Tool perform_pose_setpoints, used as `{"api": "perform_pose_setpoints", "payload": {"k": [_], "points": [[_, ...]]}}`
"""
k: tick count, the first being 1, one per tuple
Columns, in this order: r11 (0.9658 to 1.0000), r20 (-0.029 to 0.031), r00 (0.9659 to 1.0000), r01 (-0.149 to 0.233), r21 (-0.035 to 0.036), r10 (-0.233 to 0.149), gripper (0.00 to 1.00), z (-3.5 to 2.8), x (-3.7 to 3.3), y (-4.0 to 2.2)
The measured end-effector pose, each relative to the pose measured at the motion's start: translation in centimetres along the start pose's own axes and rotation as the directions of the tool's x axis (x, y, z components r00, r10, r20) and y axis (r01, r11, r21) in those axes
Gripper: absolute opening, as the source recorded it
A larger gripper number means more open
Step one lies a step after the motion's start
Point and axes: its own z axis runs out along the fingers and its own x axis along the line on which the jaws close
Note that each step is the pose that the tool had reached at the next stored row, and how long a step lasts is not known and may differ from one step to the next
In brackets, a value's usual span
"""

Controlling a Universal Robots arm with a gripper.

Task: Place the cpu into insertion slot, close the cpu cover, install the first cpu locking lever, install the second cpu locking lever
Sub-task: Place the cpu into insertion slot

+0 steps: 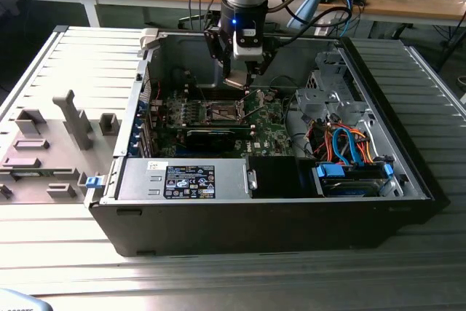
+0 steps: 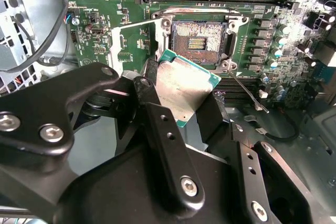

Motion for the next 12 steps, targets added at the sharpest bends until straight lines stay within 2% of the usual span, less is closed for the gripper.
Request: {"api": "perform_pose_setpoints", "payload": {"k": [12], "points": [[0.9999, 0.0009, 0.9999, -0.011, -0.0002, 0.011, 0.54, 0.04, 0.0, 0.0]]}}
